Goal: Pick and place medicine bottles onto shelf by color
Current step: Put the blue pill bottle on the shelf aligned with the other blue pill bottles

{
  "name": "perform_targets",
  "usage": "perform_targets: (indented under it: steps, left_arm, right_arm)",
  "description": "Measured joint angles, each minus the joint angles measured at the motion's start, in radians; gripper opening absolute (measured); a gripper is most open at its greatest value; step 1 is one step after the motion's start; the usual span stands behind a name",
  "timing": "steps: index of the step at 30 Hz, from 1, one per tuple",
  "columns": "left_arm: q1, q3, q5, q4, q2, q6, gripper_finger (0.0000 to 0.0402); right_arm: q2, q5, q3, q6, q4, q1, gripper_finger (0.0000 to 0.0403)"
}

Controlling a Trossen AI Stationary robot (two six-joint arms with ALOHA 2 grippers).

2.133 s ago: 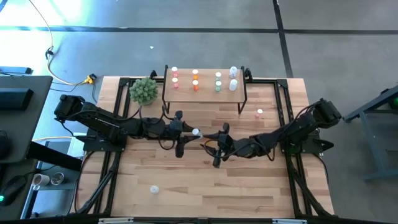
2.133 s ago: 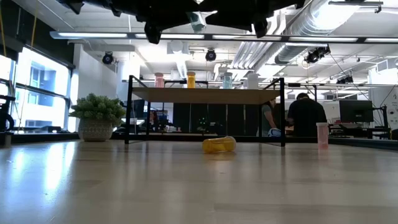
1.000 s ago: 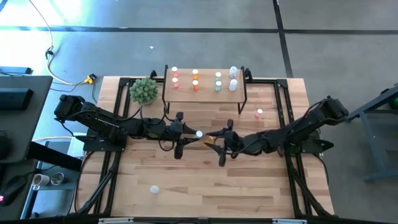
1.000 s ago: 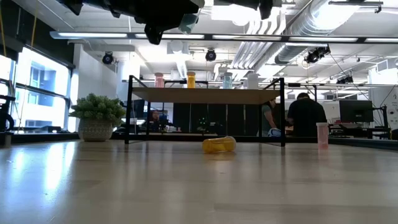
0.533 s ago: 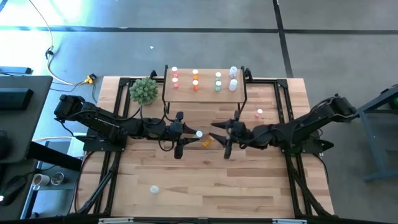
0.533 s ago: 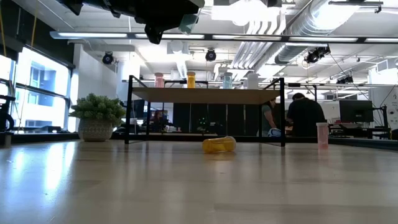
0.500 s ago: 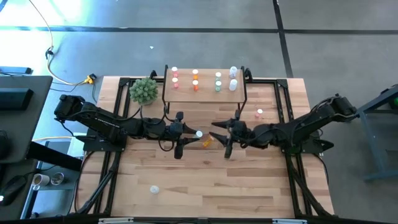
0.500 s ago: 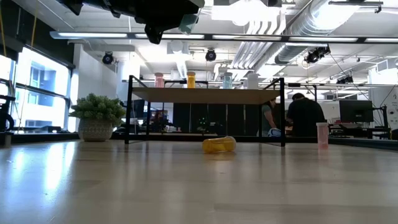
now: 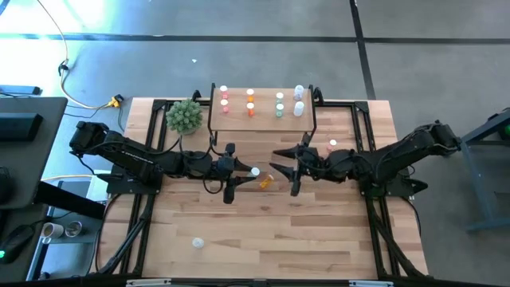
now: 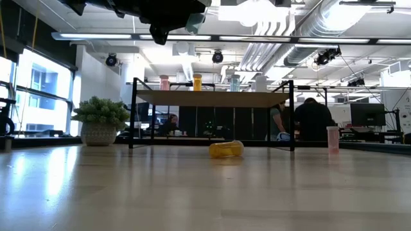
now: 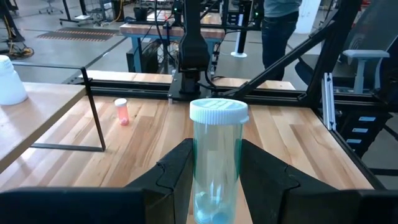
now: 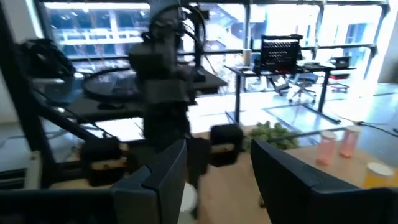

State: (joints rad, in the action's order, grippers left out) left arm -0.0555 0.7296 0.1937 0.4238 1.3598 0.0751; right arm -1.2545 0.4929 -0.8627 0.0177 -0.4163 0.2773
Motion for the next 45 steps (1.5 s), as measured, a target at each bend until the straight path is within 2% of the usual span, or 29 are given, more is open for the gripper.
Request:
perform_targets:
  steps: [4,9,16,29,45]
  left_arm:
    - [0.0,0.0,0.0,0.008,0.0,0.0,0.011]
    - [0.0,0.0,0.0,0.015,0.0,-0.001,0.011]
    - [0.0,0.0,-0.029,0.048,0.0,-0.029,0.011]
    - [0.0,0.0,-0.104,0.042,0.005,-0.052,0.011]
    - [-0.001,0.0,-0.095,0.044,0.005,-0.036,0.011]
  right_arm:
    - [0.0,-0.041,0.0,0.003,0.042,-0.042,0.0174]
    - [0.0,-0.227,0.0,0.051,0.09,-0.101,0.0175]
    - [-0.002,-0.372,0.0,0.032,0.105,-0.129,0.0174]
    - [-0.152,-0.364,0.0,-0.052,-0.014,-0.09,0.0174]
    - [-0.162,-0.348,0.0,-0.017,-0.035,-0.08,0.0174]
